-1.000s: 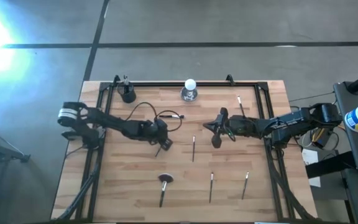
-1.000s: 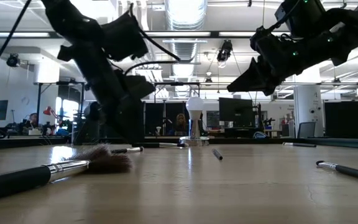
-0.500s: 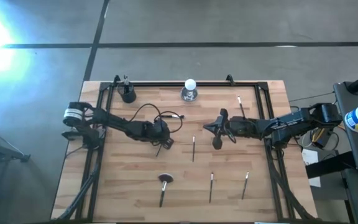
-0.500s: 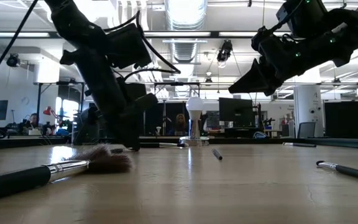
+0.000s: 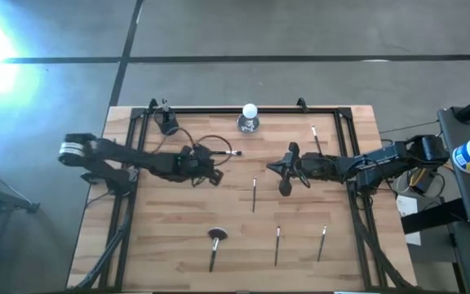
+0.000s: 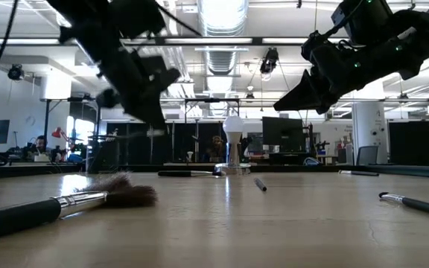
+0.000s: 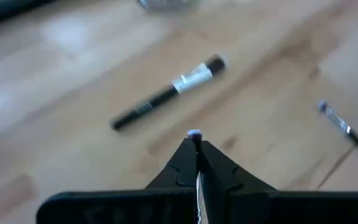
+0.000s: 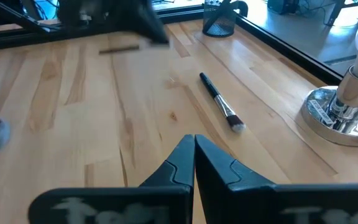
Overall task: Put items in baskets/containers
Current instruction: Put the black blush brush into the black brush holder
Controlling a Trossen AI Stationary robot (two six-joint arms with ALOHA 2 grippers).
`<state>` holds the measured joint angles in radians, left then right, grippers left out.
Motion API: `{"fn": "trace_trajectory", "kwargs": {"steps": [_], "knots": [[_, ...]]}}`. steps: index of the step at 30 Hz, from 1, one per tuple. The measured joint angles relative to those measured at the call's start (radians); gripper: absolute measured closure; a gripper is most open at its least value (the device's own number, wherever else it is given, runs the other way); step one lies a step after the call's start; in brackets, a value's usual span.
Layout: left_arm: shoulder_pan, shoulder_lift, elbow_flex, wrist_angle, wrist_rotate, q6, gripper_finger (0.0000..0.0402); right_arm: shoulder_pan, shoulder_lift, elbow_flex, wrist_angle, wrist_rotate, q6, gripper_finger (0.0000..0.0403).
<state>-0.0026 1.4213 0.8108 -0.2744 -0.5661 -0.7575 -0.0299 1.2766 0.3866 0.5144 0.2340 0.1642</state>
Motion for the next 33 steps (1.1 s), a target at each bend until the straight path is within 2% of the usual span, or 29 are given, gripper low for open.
{"fn": "trace_trajectory", "kwargs": {"steps": [4,9,12,15,17,20,22,26,30,33], "knots": [[-0.013,-0.138,-0.001,0.005,-0.106,0.057,0.0401,0.000,0.000,-0.002,0.002,0.001,-0.004,0.0394],[-0.024,-0.261,-0.073,0.140,-0.115,0.155,0.0399,0.000,0.000,-0.011,0.039,0.000,-0.011,0.0394],[-0.022,-0.299,-0.189,0.383,-0.057,0.237,0.0399,0.000,0.000,-0.034,0.088,0.000,-0.018,0.0394],[0.006,-0.304,-0.336,0.733,0.025,0.370,0.0399,0.000,0.000,-0.058,0.138,0.000,-0.030,0.0394],[0.042,-0.310,-0.415,0.949,0.029,0.458,0.0400,0.000,0.000,-0.066,0.158,-0.001,-0.034,0.0394],[0.127,-0.328,-0.502,1.111,0.029,0.541,0.0400,0.000,0.000,-0.066,0.160,-0.001,-0.034,0.0394],[0.195,-0.345,-0.526,1.114,0.068,0.544,0.0400,0.000,0.000,-0.066,0.161,-0.002,-0.034,0.0394],[0.293,-0.358,-0.527,1.010,0.302,0.514,0.0401,0.000,0.000,-0.066,0.160,-0.007,-0.027,0.0394],[0.301,-0.356,-0.516,0.943,0.467,0.556,0.0401,-0.011,0.001,-0.037,0.110,-0.011,0.032,0.0394],[0.295,-0.346,-0.534,0.937,0.572,0.543,0.0401,-0.045,0.001,0.016,0.008,-0.078,0.035,0.0389]]}}
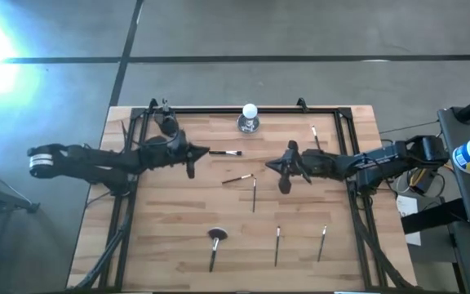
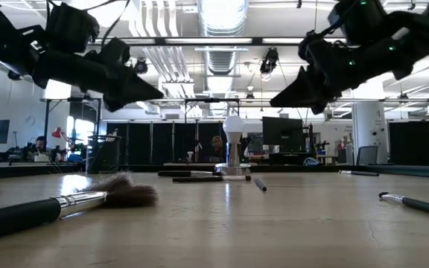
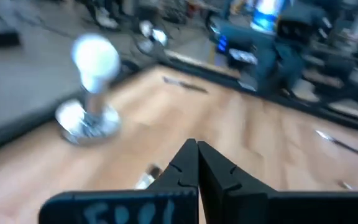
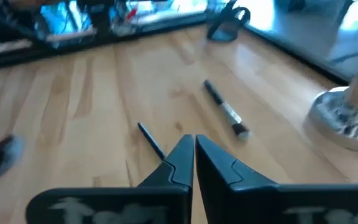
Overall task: Put items in baskets/containers
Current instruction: Put the black blush brush into the black brush holder
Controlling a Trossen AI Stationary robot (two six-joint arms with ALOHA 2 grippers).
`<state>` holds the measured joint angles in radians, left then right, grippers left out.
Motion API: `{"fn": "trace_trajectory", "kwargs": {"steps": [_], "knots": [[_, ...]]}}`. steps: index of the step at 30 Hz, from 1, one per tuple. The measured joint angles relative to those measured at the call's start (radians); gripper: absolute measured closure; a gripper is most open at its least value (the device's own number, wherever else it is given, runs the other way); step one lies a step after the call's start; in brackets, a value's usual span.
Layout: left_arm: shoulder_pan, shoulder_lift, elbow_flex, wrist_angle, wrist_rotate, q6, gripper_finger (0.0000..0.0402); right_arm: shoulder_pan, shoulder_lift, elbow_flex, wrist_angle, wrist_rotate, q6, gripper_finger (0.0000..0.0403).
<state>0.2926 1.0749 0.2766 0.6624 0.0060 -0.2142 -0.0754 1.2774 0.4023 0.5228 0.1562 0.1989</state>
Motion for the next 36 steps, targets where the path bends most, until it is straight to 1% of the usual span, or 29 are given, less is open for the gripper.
{"fn": "trace_trajectory", "kwargs": {"steps": [2,4,6,8,12,15,18,22,24,29,36], "knots": [[-0.006,0.010,-0.014,0.000,0.039,-0.023,0.0401,-0.032,0.012,0.042,-0.072,-0.078,-0.013,0.0378],[-0.018,0.023,-0.026,-0.001,0.048,-0.050,0.0401,-0.062,0.039,0.082,-0.122,-0.152,-0.044,0.0363],[-0.033,0.042,-0.031,-0.001,0.048,-0.081,0.0401,-0.085,0.086,0.123,-0.174,-0.227,-0.077,0.0346],[-0.051,0.061,-0.033,-0.003,0.048,-0.096,0.0401,-0.096,0.149,0.164,-0.217,-0.277,-0.107,0.0330],[-0.085,0.101,-0.033,0.000,0.049,-0.100,0.0401,-0.098,0.283,0.252,-0.270,-0.296,-0.167,0.0304],[-0.102,0.131,-0.033,-0.001,0.047,-0.110,0.0401,-0.099,0.371,0.330,-0.352,-0.299,-0.217,0.0295],[-0.111,0.156,-0.033,-0.003,0.046,-0.113,0.0401,-0.108,0.440,0.404,-0.452,-0.299,-0.269,0.0295],[-0.114,0.179,-0.033,0.001,0.045,-0.126,0.0401,-0.127,0.505,0.480,-0.538,-0.300,-0.323,0.0304],[-0.115,0.185,-0.033,0.002,0.045,-0.129,0.0401,-0.136,0.526,0.509,-0.575,-0.326,-0.346,0.0310],[-0.118,0.189,-0.033,0.000,0.046,-0.157,0.0401,-0.138,0.572,0.555,-0.604,-0.368,-0.373,0.0331],[-0.119,0.189,-0.025,-0.011,0.055,-0.200,0.0401,-0.142,0.605,0.586,-0.636,-0.367,-0.392,0.0359]]}}
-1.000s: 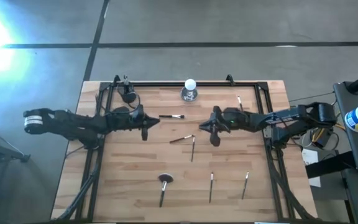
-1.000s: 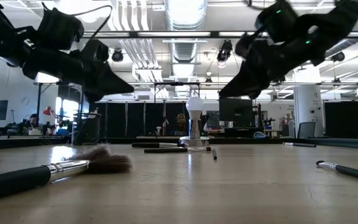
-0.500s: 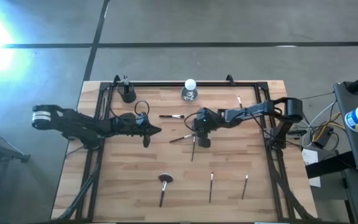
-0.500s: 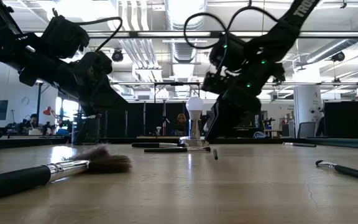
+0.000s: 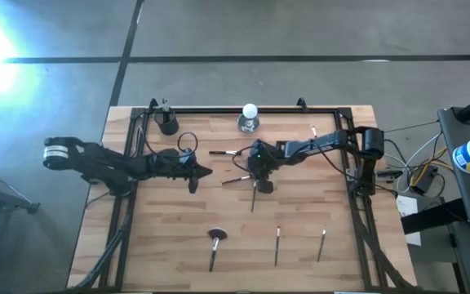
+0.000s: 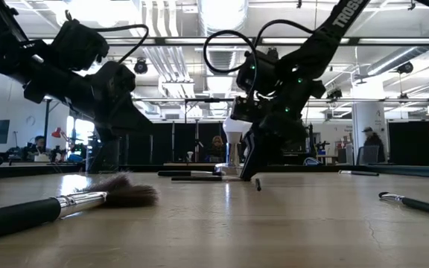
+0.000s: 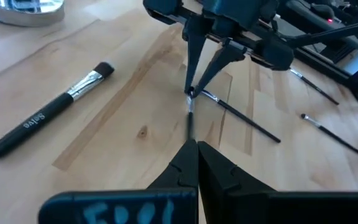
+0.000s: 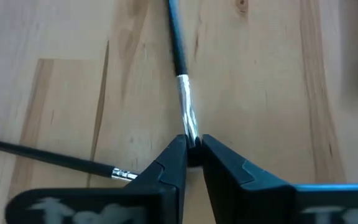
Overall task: Put items in baskets/containers
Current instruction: Put the black blush brush into the black brush holder
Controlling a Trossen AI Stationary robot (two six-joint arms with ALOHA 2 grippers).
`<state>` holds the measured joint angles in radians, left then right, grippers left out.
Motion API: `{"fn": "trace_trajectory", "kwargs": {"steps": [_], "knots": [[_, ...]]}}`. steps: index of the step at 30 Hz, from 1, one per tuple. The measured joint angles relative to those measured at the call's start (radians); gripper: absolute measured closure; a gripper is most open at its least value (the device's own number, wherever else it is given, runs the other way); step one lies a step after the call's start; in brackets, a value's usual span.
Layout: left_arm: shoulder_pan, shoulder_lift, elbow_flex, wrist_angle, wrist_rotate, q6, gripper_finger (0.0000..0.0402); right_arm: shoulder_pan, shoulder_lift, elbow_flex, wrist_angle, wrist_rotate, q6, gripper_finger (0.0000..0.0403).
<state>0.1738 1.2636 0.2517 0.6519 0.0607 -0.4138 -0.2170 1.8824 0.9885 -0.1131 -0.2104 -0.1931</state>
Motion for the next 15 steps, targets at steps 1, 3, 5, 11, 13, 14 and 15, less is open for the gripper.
{"fn": "trace_trajectory", "kwargs": {"steps": [1,3,5,11,13,14,15], "knots": [[0.000,0.000,0.002,-0.005,0.001,-0.009,0.0401,-0.002,0.000,0.000,-0.001,0.000,-0.002,0.0363],[0.000,0.000,0.009,-0.012,0.002,-0.028,0.0401,-0.004,0.000,0.000,-0.001,0.000,-0.012,0.0371],[0.000,0.000,0.019,-0.018,0.010,-0.054,0.0401,-0.006,0.000,0.000,-0.003,0.001,-0.021,0.0378],[0.000,0.000,0.086,-0.136,0.065,-0.096,0.0366,-0.007,-0.003,0.001,-0.008,0.004,-0.070,0.0393],[0.000,0.000,0.110,-0.171,0.082,-0.096,0.0340,-0.007,-0.011,0.000,-0.015,0.009,-0.083,0.0394],[0.000,0.000,0.123,-0.186,0.089,-0.096,0.0327,-0.005,-0.017,0.000,-0.016,0.017,-0.095,0.0394],[0.000,0.000,0.135,-0.199,0.099,-0.097,0.0314,-0.003,-0.023,0.000,-0.021,0.032,-0.106,0.0395]]}}
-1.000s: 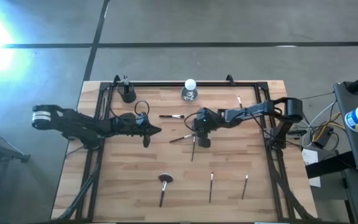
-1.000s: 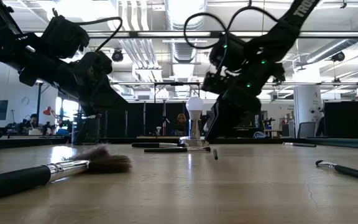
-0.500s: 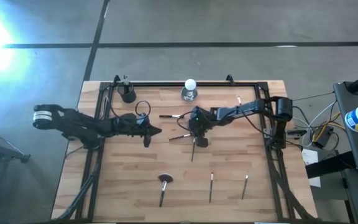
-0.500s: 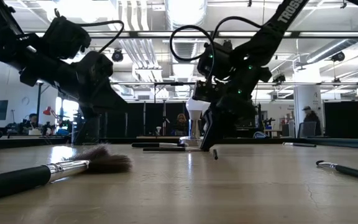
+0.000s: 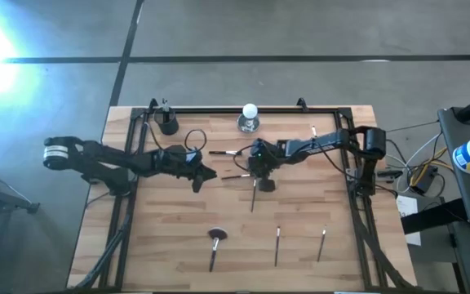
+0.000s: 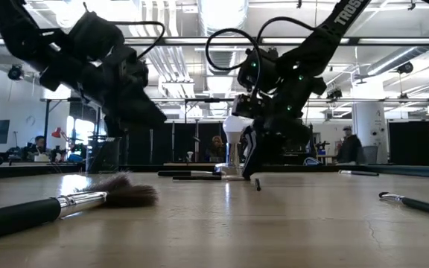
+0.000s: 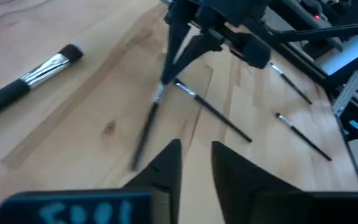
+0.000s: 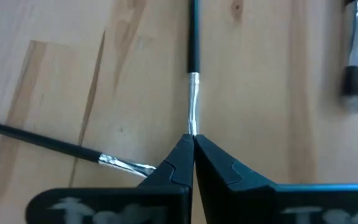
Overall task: Put items in baskets/containers
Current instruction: Put the black blush brush into the black brush holder
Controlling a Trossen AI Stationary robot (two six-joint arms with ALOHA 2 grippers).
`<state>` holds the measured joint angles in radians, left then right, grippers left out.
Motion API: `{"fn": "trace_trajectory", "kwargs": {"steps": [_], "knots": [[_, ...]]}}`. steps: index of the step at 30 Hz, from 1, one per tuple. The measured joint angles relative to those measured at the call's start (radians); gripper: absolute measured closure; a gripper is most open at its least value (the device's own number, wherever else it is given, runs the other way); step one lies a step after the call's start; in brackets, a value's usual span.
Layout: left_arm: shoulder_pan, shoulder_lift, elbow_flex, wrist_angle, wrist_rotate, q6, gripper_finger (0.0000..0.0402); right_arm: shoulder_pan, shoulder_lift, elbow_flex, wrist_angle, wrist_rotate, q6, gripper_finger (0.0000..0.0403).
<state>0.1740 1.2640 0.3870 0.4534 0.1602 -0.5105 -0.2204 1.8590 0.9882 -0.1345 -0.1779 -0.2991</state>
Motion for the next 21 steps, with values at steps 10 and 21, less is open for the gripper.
{"fn": "trace_trajectory", "kwargs": {"steps": [10,21], "knots": [[0.036,0.000,0.078,-0.037,0.252,-0.071,0.0266,0.071,-0.086,0.078,-0.098,0.122,-0.176,0.0395],[0.059,0.013,0.203,-0.274,0.274,-0.047,0.0266,0.199,-0.099,0.225,-0.163,0.258,-0.367,0.0395]]}}
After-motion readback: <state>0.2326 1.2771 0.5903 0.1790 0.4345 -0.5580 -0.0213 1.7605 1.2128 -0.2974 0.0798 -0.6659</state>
